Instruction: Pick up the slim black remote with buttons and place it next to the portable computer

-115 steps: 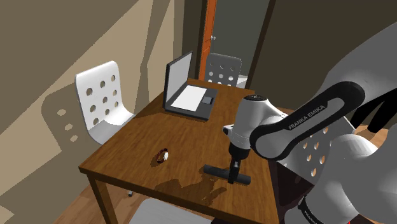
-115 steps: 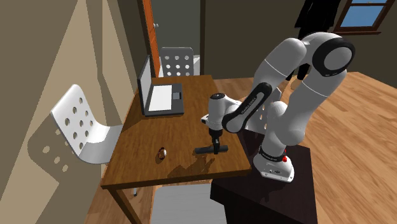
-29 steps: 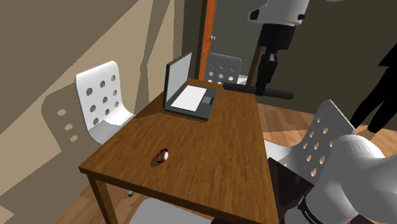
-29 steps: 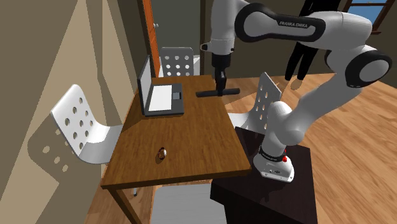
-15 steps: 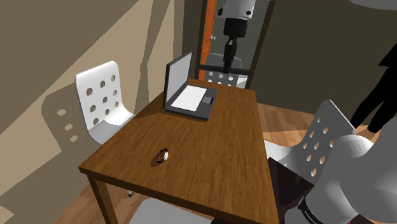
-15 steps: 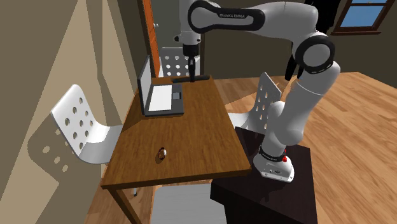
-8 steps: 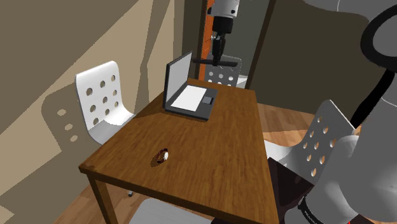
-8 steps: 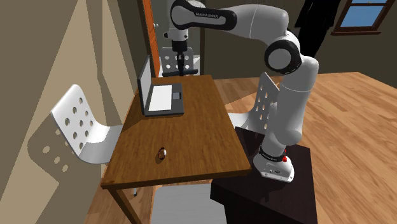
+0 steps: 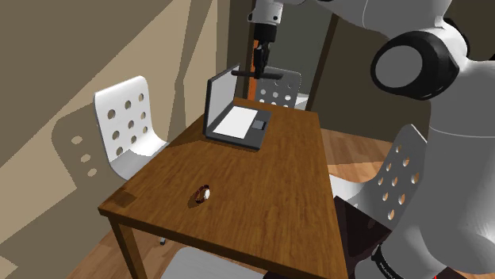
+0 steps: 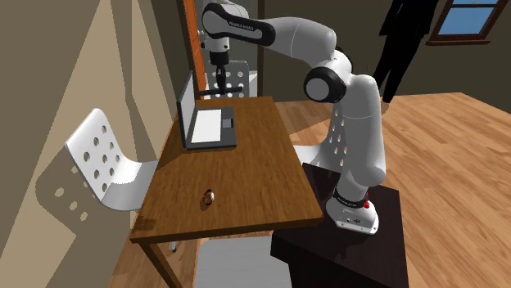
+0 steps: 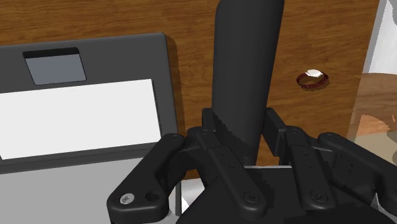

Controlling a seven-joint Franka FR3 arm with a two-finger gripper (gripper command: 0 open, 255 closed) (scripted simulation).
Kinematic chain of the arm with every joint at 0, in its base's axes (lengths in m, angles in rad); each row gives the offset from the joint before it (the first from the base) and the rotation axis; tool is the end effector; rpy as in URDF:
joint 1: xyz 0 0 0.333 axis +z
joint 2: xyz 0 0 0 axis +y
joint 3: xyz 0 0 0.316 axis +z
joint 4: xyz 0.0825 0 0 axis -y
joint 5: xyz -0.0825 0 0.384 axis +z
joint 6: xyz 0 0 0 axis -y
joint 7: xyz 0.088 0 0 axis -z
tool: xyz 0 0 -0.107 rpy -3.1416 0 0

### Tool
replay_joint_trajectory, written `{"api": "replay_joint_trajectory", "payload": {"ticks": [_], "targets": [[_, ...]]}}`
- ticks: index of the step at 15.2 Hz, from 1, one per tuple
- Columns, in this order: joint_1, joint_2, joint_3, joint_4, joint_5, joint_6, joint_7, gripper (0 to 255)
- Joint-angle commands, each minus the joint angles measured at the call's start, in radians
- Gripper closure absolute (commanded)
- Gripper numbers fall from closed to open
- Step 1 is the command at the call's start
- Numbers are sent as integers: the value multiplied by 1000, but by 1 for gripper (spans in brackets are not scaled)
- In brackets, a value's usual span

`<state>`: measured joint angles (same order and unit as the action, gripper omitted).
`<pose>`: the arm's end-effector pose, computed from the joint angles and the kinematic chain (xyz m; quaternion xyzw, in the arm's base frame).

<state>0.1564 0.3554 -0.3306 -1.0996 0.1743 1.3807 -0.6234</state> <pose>0.6344 -0.0443 0.6225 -0.9689 -0.2440 0.0156 0.0382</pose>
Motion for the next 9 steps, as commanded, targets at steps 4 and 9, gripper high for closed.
{"api": "replay_joint_trajectory", "payload": {"ticks": [4, 9], "targets": [[16, -32, 1, -117, -11, 87, -2, 255], [28, -56, 2, -220, -20, 167, -5, 255]]}}
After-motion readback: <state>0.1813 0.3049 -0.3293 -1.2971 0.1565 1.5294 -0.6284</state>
